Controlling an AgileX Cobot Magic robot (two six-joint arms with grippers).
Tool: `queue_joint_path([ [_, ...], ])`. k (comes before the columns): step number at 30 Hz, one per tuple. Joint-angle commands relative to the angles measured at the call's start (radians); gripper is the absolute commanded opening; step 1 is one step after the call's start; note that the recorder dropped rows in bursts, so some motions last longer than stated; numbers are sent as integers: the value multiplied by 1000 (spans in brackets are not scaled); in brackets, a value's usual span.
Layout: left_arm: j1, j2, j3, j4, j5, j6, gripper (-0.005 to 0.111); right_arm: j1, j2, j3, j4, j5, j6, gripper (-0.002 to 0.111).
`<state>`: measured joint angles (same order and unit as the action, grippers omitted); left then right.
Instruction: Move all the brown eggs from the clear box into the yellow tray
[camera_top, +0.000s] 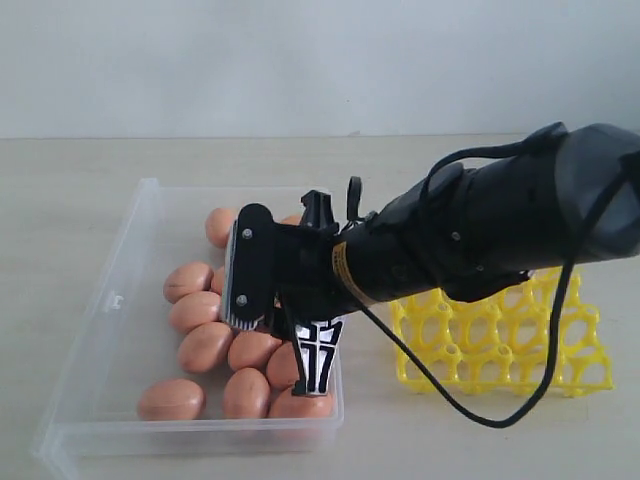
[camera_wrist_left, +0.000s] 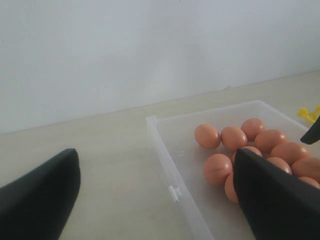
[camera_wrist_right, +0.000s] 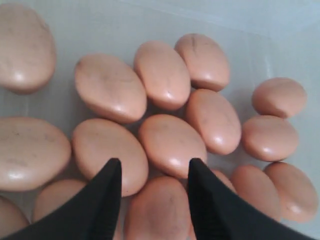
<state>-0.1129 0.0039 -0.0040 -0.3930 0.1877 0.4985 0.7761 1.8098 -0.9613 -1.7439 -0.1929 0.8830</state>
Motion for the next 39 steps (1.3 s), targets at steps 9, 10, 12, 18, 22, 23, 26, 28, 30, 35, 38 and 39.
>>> queue_joint_path([
  [9,-2,-4,4,-7,-10,-8,78,156,16,-44,14,667,174,45],
  [10,-2,-4,4,-7,-10,-8,78,158,8,-54,0,736,338,39],
  [12,-2,-4,4,-7,-10,-8,78,150,-7,-69,0,819,685,25],
  [18,-2,-4,4,-7,-10,-8,78,116,-10,-134,0,873,1209,0],
  [22,-2,-4,4,-7,-10,-8,78,115,-10,-227,0,553,1186,0],
  [23,-2,-4,4,-7,-10,-8,78,125,-10,-257,0,478,1088,0],
  [26,-2,-4,4,-7,-10,-8,78,191,-13,-295,0,325,461,0],
  [28,-2,-4,4,-7,-10,-8,78,247,-15,-288,0,302,80,0],
  [30,-2,-4,4,-7,-10,-8,78,321,-15,-285,0,424,-237,0],
  [35,-2,-4,4,-7,-10,-8,78,418,-3,-285,0,680,-927,0],
  [38,-2,-4,4,-7,-10,-8,78,420,-3,-310,0,751,-920,0],
  [39,-2,-4,4,-7,-10,-8,78,420,-3,-324,0,779,-784,0],
])
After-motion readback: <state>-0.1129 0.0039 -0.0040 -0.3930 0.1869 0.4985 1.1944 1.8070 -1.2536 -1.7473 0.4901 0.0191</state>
